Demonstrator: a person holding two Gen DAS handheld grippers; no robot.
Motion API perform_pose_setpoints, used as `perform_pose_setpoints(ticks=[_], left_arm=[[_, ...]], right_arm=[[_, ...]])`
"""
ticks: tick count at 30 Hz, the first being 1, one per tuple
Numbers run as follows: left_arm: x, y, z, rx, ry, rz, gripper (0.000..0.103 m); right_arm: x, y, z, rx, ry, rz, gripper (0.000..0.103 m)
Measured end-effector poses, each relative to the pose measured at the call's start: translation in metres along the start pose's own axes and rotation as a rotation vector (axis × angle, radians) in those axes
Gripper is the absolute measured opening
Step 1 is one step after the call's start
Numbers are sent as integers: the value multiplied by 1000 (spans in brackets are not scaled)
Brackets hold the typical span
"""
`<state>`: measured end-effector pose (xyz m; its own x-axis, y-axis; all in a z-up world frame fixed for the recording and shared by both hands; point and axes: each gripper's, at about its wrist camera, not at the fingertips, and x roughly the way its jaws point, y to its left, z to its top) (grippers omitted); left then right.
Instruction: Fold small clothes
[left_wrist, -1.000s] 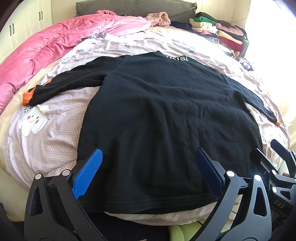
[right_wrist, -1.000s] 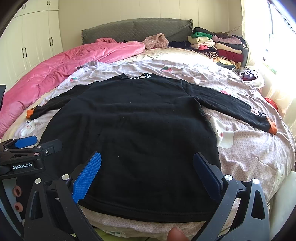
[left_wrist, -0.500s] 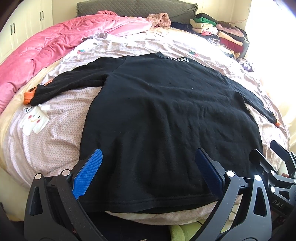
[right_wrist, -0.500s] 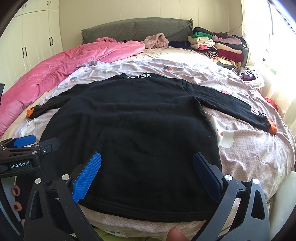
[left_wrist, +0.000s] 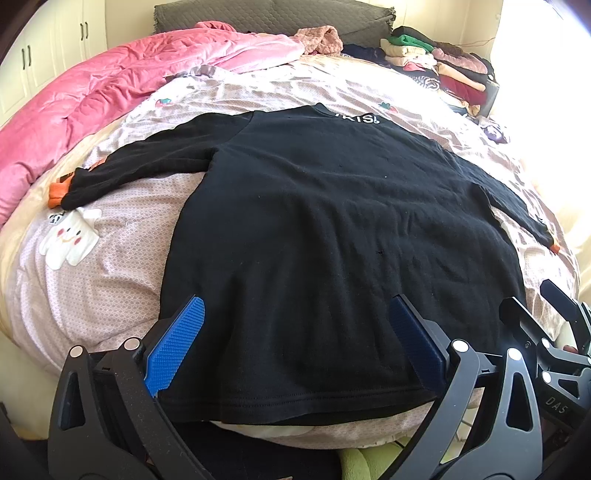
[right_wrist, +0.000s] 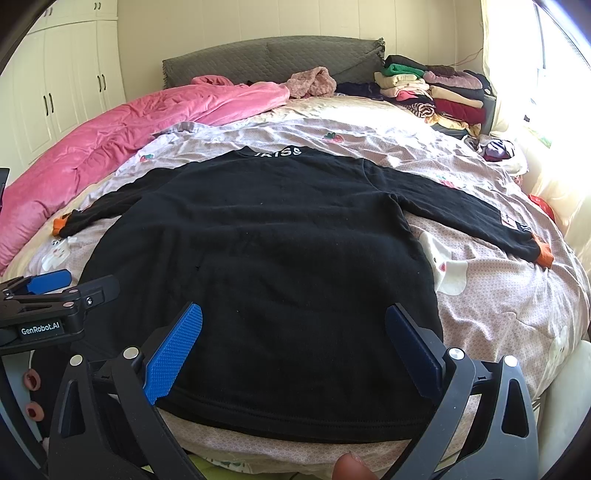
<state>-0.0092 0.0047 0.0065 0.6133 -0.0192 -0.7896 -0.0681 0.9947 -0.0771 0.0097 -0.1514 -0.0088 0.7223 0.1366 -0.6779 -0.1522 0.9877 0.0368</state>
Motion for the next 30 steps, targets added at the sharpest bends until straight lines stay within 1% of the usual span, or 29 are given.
perform_pose_setpoints(ticks=[12,30], left_arm=[[6,2,2,-12,15,19,94],[17,-6,17,-8,29,27,94]], right_arm=[[0,-5,4,13,-13,4,99],[9,-38,22,67,-37,-22,99]])
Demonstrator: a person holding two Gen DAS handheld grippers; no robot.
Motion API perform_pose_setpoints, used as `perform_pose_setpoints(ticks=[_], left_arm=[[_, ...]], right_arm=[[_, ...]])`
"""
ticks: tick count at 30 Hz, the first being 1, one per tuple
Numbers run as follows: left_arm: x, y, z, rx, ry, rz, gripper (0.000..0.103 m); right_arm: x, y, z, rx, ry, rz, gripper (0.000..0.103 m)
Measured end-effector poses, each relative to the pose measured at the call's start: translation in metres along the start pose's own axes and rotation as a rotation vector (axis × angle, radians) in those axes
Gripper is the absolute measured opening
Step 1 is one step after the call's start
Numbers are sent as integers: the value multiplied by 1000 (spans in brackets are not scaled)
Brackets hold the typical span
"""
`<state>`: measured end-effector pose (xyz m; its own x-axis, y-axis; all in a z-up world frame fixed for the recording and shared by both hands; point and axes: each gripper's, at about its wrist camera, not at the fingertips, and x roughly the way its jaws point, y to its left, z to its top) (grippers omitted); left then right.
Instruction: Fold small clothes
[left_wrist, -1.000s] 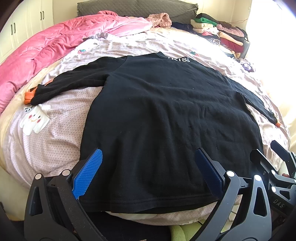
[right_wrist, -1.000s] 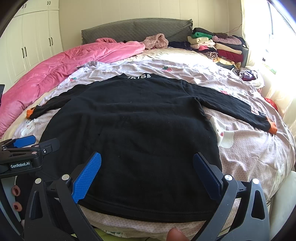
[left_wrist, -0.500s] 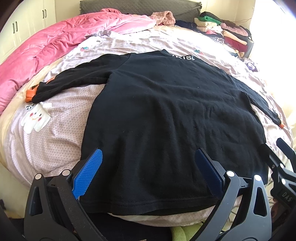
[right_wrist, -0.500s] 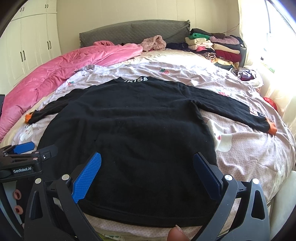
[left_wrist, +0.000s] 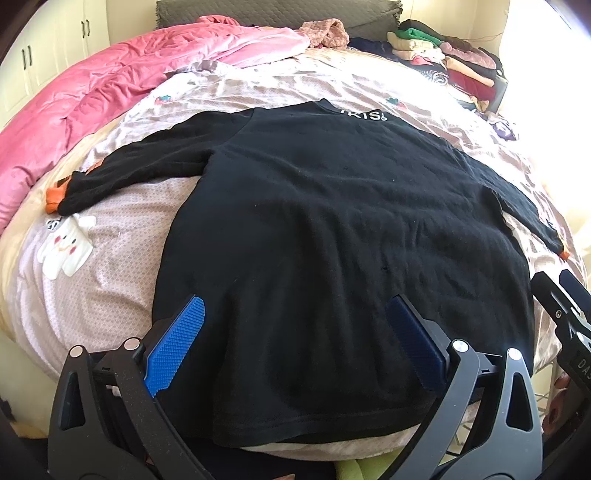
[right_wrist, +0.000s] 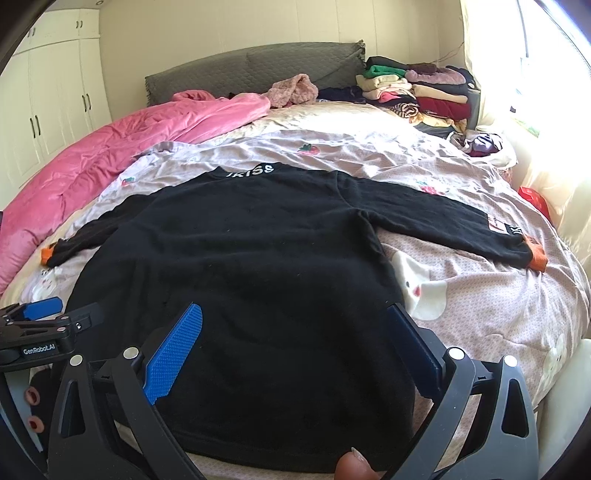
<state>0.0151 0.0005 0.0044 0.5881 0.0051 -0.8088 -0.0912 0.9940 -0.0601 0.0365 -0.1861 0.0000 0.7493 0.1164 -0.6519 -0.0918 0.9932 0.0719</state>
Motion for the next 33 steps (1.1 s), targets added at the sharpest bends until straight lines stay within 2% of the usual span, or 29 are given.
perform_pose_setpoints(ticks=[9,15,27,33], left_arm=[[10,-8,13,17,11,-25,94],[17,-14,36,32,10,-34,94],[39,-13,90,21,3,-55,94],[51,-13,113,21,6,-42,94]], right_arm=[[9,-17,9,34,5,-12,99],[23,-37,20,90,29,-26,99],[46,-95,43,199,44,-146,99],[54,-128,58,261,45,-207,99]])
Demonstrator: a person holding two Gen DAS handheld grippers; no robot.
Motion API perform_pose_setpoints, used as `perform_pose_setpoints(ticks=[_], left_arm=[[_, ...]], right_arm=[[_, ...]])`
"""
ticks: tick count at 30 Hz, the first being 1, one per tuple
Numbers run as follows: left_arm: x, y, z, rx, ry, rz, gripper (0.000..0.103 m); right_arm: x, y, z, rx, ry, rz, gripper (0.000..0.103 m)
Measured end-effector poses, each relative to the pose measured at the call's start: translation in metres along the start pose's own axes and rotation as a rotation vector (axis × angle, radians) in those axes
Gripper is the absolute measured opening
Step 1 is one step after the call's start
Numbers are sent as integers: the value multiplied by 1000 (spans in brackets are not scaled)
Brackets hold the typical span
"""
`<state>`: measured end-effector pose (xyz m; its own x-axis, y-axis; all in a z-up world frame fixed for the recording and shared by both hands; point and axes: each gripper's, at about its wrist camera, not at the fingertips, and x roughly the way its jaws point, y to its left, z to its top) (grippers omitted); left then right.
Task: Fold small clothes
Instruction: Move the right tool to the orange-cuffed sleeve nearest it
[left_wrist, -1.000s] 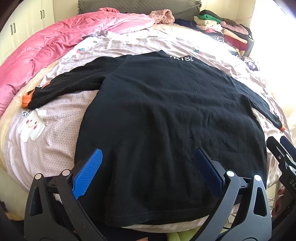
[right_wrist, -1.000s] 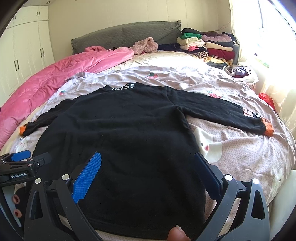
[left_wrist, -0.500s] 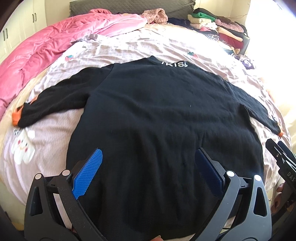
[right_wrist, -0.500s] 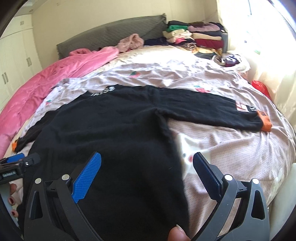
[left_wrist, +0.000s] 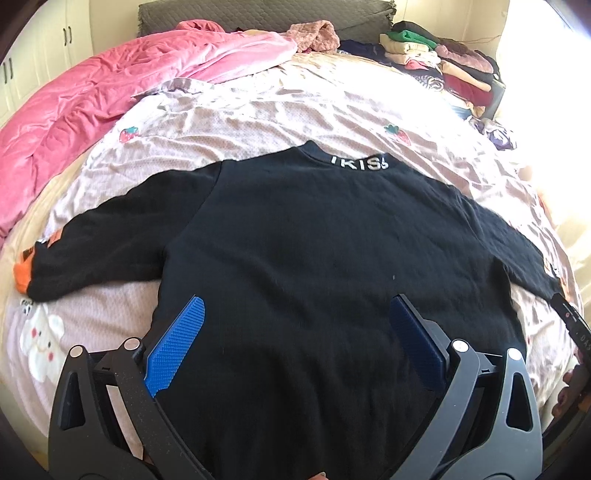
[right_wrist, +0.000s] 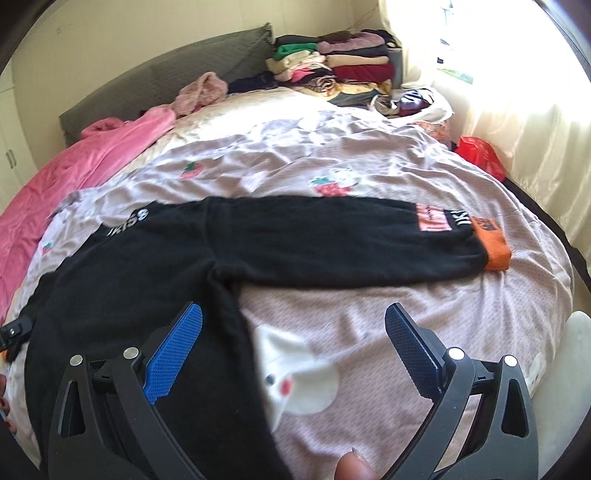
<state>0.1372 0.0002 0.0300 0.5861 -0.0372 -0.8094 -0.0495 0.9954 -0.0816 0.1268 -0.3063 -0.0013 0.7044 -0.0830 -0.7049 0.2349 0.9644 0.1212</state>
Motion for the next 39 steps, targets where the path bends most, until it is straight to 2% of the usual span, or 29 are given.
perform_pose_setpoints(ticks=[6,12,19,29,39], left_arm=[[11,-5,19,9,9,-4,94],[22,-11,33,19,13,-22,94],[33,-21,49,43,15,-31,94],[50,-26,61,52,17,-16,94],[74,-29,56,58,50,-11,94]], right_arm=[[9,-35,25,86,-13,-55,99],[16,-75,42,147,-29,-158,99],[30,-122,50,256,5,-223,99],[56,-179,50,376,63,-257,99],[85,-216,54,407,94,-263,98]])
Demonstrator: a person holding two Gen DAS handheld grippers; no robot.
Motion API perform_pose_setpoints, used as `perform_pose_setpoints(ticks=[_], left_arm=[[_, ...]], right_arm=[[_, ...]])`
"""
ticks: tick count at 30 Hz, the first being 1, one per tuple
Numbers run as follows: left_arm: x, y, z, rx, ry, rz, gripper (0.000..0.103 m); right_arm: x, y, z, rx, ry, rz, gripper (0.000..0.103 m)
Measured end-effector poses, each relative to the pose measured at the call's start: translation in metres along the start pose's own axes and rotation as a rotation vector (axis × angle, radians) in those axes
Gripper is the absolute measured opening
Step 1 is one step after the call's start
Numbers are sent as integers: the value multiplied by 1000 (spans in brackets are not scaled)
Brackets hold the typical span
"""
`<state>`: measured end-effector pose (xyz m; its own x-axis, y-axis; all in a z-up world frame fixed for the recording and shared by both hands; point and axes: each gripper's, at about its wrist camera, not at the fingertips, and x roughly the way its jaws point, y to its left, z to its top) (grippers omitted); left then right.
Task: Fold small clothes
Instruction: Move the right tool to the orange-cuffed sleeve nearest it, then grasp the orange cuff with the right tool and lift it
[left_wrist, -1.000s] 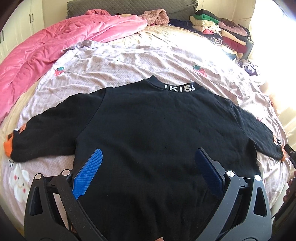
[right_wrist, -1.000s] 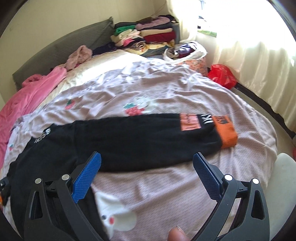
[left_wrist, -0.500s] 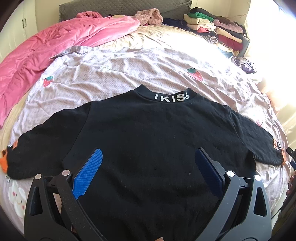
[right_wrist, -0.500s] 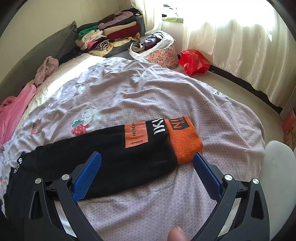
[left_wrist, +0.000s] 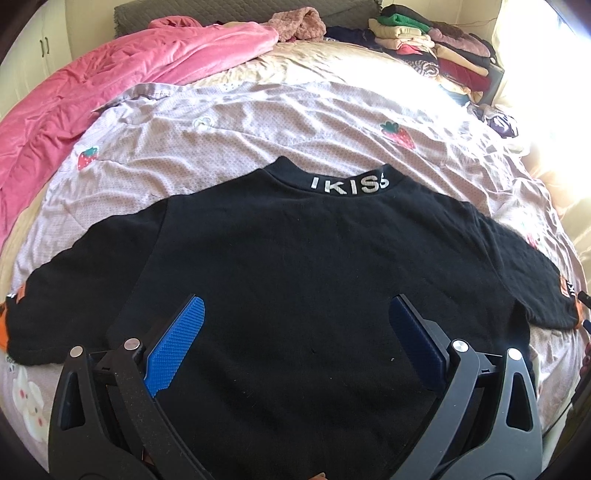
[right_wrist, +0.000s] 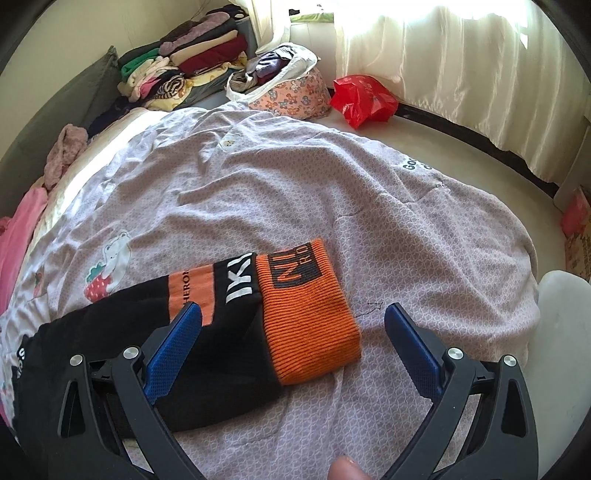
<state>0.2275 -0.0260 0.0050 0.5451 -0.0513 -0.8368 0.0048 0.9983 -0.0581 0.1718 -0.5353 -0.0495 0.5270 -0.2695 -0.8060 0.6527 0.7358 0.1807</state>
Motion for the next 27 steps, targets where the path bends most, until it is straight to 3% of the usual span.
perform_pose_setpoints(ticks=[1,3,7,9,10,16,27], left_arm=[[2,-1,-1,1,2,0,94],[6,-1,-3,3,6,-3,94],[13,-1,-7,2,16,3,94],[16,1,-9,-6,21,3,94],[17,2,-9,-9,21,2,94],[14,7,-8,-32,6,-18,94],[1,26,2,-33,-38,-7,94]], right_arm=[[4,-1,1,4,10,10,97],[11,-2,2,11,20,-4,75],[20,-1,0,6,40,12,57],[16,3,-1,-12,28,36,28],[12,5,-1,-21,23,57,21],[-43,37,0,-87,-61,193,15],[-139,158,-17,-208,-134,515,15]])
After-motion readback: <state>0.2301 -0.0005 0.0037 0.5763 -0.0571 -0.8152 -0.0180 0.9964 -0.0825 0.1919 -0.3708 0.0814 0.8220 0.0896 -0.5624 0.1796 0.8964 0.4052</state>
